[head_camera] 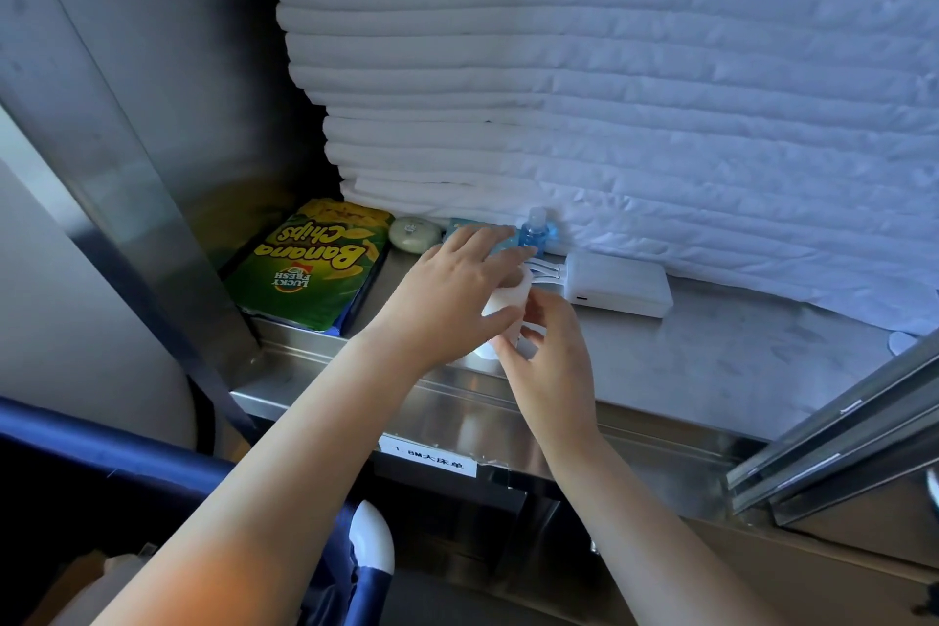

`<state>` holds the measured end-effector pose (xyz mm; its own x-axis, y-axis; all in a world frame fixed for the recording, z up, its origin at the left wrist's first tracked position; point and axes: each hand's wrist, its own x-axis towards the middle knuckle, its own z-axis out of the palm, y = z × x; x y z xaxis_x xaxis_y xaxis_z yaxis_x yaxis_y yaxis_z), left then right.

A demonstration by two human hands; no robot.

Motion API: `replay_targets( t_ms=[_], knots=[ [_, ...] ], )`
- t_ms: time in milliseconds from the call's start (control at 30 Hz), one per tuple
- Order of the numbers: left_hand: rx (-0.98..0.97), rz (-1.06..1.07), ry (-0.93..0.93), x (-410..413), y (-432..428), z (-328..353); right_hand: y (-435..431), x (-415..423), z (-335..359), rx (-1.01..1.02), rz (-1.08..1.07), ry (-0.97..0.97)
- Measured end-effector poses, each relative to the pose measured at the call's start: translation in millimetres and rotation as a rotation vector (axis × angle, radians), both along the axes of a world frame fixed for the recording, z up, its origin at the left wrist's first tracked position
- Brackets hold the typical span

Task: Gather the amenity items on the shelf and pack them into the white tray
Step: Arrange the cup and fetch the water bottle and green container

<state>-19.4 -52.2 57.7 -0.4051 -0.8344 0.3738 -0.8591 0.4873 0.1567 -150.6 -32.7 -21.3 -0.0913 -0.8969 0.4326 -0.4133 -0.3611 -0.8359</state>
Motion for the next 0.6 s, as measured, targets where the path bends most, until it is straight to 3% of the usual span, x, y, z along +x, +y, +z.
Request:
replay_targets(
  t_ms=[133, 267, 500, 600],
  knots=[
    [0.138, -0.063, -0.015, -1, 2, 4, 2, 0, -1, -0.075, -0.024, 0.139],
    [0.15, -0.043, -0.03, -1, 0, 6, 2, 1, -2, -0.096, -0.048, 0.21],
    [0.132, 0.036, 0.006, 25, -9, 12, -14, 18, 10, -0.044, 0.075, 0.159],
    [0.122, 0.108, -0.005, 49, -16, 13, -26, 28, 16, -0.001, 0.222, 0.233]
  ],
)
